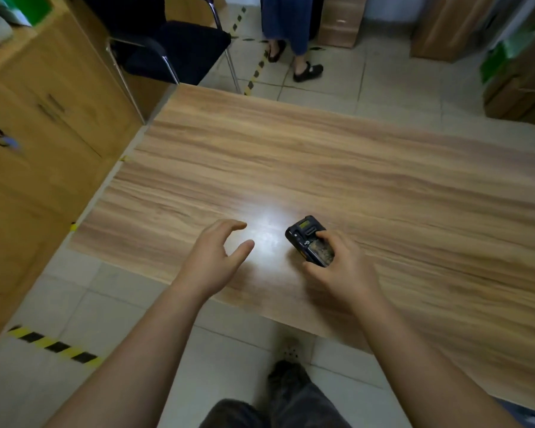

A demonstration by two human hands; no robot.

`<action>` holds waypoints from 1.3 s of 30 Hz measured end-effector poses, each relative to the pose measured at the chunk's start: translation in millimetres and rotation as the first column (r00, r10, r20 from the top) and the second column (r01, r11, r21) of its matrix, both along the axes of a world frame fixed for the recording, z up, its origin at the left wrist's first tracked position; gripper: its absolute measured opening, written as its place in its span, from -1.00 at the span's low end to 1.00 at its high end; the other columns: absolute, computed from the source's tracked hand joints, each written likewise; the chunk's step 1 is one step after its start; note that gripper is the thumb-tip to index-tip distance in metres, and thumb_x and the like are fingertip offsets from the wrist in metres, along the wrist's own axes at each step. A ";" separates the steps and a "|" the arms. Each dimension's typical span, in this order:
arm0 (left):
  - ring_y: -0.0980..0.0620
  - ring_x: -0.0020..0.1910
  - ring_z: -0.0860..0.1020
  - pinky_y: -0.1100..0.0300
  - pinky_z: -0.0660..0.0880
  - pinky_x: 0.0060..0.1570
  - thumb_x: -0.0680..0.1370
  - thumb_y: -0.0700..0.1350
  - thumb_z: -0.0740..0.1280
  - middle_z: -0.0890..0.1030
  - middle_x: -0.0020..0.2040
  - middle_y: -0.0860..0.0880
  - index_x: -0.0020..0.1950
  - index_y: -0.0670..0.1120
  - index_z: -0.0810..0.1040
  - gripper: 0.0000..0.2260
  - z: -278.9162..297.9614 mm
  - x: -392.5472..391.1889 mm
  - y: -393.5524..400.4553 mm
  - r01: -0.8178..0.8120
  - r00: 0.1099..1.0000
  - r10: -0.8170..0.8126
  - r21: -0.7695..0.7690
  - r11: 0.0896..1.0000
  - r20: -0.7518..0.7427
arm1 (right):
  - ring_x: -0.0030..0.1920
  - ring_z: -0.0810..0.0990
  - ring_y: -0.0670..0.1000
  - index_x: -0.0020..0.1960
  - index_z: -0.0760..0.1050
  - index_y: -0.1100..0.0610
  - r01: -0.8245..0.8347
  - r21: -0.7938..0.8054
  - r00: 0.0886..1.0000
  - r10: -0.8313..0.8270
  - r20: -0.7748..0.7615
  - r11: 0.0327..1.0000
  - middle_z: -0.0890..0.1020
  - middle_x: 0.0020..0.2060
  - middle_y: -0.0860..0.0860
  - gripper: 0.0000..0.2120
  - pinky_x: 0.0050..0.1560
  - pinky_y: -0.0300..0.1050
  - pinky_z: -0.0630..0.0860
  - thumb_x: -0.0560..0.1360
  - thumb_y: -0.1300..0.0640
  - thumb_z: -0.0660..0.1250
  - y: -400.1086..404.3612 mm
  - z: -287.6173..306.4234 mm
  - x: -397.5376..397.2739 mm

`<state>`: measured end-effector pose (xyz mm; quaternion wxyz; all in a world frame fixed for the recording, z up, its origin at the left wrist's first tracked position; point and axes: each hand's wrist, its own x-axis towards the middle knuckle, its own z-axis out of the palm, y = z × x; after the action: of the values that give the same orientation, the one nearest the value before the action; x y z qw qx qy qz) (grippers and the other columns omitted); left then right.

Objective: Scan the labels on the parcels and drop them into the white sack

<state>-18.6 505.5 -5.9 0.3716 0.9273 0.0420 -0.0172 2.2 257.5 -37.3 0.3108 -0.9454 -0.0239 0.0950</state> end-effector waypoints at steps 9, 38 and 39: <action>0.20 0.13 0.42 0.29 0.32 0.15 0.54 -0.07 0.43 0.50 0.12 0.14 0.22 -0.06 0.59 -0.73 -45.7 40.2 2.3 0.094 0.995 -0.093 0.009 0.996 -0.036 | 0.35 0.39 0.16 0.39 0.46 0.03 0.052 -0.134 0.998 -0.057 -0.034 0.990 0.48 0.36 0.05 -0.35 0.31 0.03 0.29 0.36 -0.09 0.52 9.6 -57.5 24.9; 0.11 0.14 0.48 0.20 0.39 0.18 0.54 -0.03 0.43 0.54 0.10 0.13 0.17 -0.04 0.59 -0.77 -86.0 69.7 -14.3 0.394 0.919 -0.395 -0.059 0.917 -0.003 | 0.39 0.31 0.15 0.56 0.15 -0.03 0.388 -0.285 0.892 -0.435 -0.123 0.876 0.31 0.43 0.11 -0.17 0.27 0.09 0.41 0.43 -0.34 0.36 27.3 -50.3 13.9; 0.10 0.15 0.48 0.19 0.40 0.19 0.53 -0.03 0.43 0.54 0.10 0.14 0.17 -0.03 0.59 -0.77 -84.4 69.7 -13.4 0.395 0.918 -0.395 -0.061 0.917 0.002 | 0.41 0.30 0.14 0.56 0.14 -0.04 0.374 -0.270 0.896 -0.420 -0.141 0.887 0.30 0.45 0.09 -0.14 0.29 0.09 0.41 0.42 -0.35 0.37 24.2 -48.2 12.3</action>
<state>51.1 492.1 -90.2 0.3881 0.9049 -0.1447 -0.0977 14.5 281.8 -85.5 0.2098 -0.9463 0.2129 0.1235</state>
